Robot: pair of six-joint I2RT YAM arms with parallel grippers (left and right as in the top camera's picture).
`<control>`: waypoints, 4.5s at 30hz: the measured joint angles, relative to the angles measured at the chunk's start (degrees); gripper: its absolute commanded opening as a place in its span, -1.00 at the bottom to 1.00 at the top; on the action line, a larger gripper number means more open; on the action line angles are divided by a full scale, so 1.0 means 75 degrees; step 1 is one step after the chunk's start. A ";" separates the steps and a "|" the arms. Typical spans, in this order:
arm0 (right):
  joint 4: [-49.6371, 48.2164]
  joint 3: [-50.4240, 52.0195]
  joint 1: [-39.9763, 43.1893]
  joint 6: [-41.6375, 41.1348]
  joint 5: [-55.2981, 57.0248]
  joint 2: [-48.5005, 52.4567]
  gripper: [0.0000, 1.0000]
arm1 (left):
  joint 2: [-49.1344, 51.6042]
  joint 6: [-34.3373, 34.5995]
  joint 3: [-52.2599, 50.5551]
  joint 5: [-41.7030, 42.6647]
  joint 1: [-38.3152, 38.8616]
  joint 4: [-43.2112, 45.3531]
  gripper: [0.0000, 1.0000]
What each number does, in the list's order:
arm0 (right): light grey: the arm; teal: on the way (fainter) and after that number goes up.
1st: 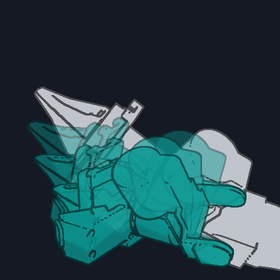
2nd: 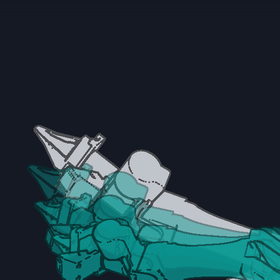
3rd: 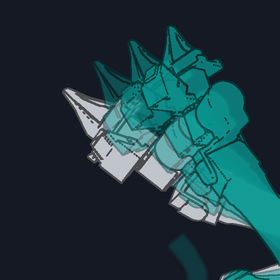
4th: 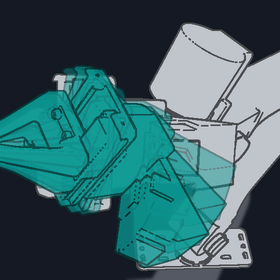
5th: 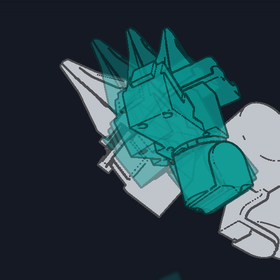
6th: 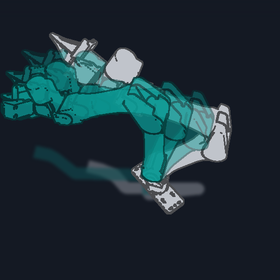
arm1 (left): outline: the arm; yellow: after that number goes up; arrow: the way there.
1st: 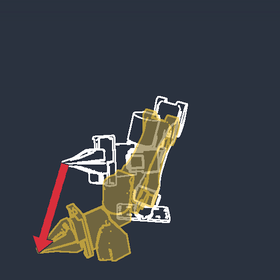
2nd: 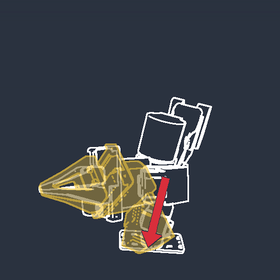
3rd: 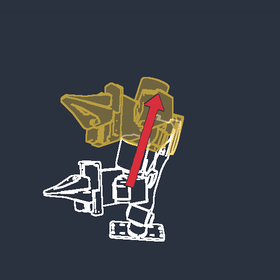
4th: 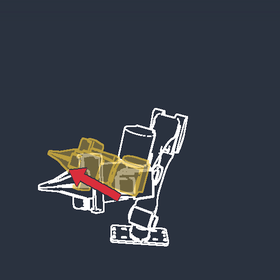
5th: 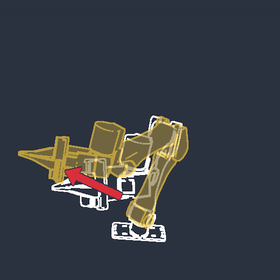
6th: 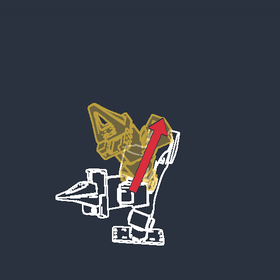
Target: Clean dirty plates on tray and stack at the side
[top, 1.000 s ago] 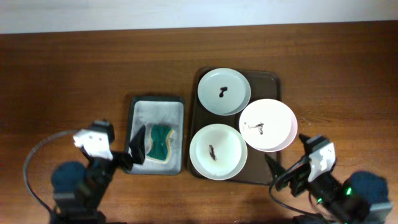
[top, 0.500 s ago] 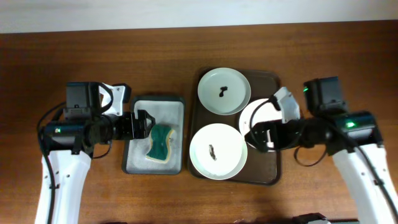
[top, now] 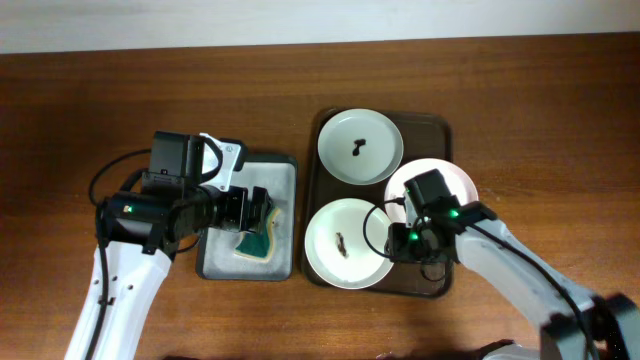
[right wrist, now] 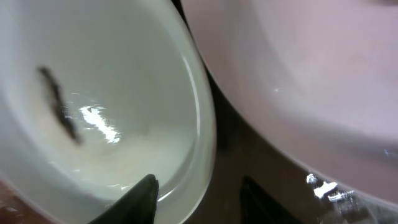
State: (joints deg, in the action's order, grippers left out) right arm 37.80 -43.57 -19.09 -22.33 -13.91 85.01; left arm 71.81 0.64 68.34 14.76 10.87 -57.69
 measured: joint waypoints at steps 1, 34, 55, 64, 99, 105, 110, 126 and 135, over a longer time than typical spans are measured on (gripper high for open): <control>-0.0172 0.0000 0.0000 0.0023 -0.0006 0.0227 -0.60 | 0.0012 0.0000 0.0000 0.0000 0.0000 -0.0003 0.55; -0.0533 0.0009 0.0035 -0.0143 0.0315 0.0501 -0.79 | 0.3955 0.1743 -0.0213 -0.1058 0.0434 0.0688 0.10; -0.0551 0.0012 0.0035 -0.0458 0.0682 0.0501 -0.87 | 0.3736 0.1649 0.0629 -0.0755 0.0443 -0.0286 -1.00; -0.0822 0.0012 0.0035 -0.1084 0.0816 0.0501 -0.92 | 0.3654 0.2095 0.1253 0.0976 0.1154 0.0568 -1.00; -0.0460 -0.0085 -0.0047 -0.0664 -0.0087 0.0501 -0.92 | 0.5965 0.4543 0.1766 -0.3357 0.3850 -0.0361 -1.00; -0.0207 -0.0105 0.0000 -0.0615 0.0207 0.0472 -0.92 | 0.5222 0.3710 0.2457 -0.2308 0.2984 -0.0944 -1.00; 0.0973 -0.0749 0.0006 0.0023 0.0670 0.0341 -0.92 | 0.4261 0.3054 0.2632 -0.2334 0.0994 -0.1390 -1.00; 0.3684 -0.3684 -0.3133 -0.0096 0.6164 0.0114 -0.92 | 0.4269 0.1571 0.0557 -0.0615 -0.0224 -0.0236 0.23; 0.4692 -0.4377 -0.4249 -0.0219 0.7522 0.0085 -0.92 | 0.4269 0.1568 0.0557 -0.0565 -0.0224 -0.0233 0.59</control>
State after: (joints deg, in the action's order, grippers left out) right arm 72.99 -76.40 -50.96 -23.97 42.50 85.65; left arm 103.83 12.40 72.51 10.52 9.19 -59.44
